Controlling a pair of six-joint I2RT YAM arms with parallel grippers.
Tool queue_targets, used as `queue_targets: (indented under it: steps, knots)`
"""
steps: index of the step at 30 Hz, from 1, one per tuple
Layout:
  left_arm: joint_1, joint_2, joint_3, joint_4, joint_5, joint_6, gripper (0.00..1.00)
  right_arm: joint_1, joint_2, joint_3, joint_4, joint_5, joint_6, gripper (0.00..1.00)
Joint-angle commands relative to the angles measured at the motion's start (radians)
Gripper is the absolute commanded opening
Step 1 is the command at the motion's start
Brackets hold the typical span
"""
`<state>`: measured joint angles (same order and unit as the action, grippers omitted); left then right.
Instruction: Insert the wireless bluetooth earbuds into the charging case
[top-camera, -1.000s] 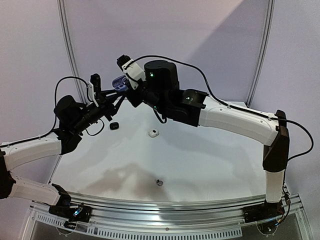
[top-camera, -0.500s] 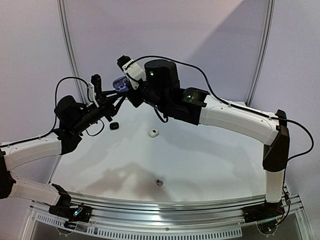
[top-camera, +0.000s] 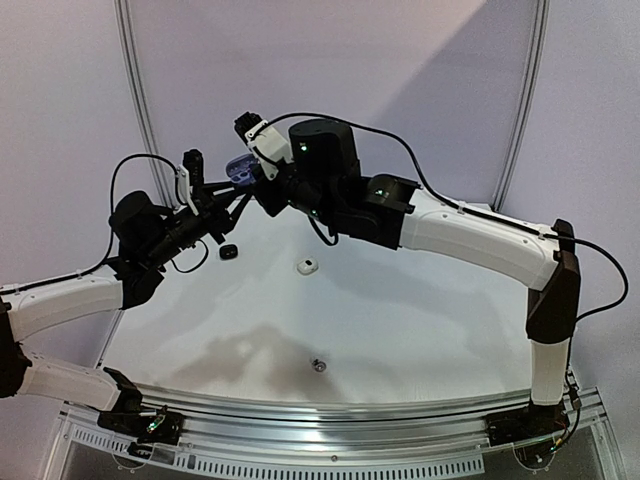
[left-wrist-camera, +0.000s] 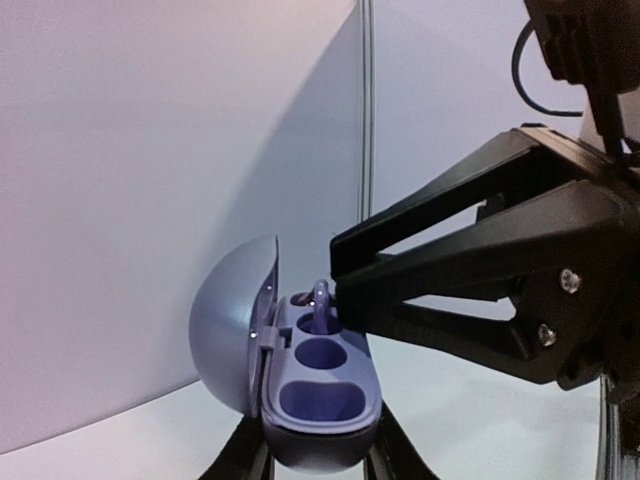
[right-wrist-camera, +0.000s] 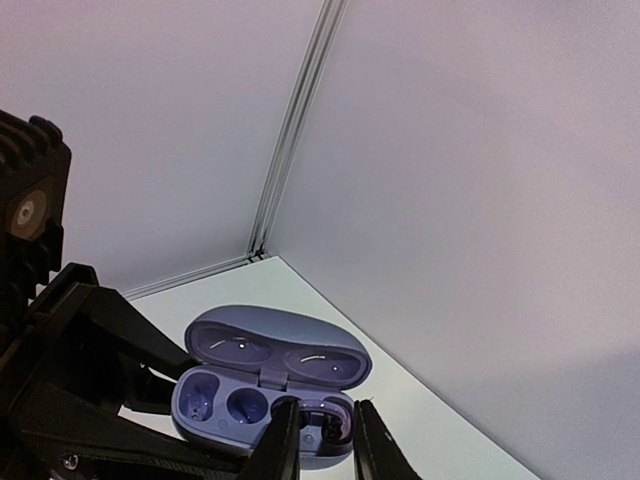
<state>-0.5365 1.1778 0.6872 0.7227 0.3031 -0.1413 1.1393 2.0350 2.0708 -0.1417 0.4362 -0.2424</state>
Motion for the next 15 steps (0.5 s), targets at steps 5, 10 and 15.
queue_targets:
  steps: [5,10,15]
  knots:
    - [0.01,-0.031,0.004,0.015,-0.021,0.005,0.0,-0.006,-0.132,-0.023,-0.072,-0.074,0.061,0.24]
    - [0.015,-0.041,0.002,-0.031,-0.029,-0.015,0.0,-0.007,-0.221,-0.032,-0.117,-0.19,0.154,0.34]
    - [0.019,-0.069,0.002,-0.112,-0.048,-0.02,0.0,-0.068,-0.276,-0.116,-0.297,-0.296,0.36,0.57]
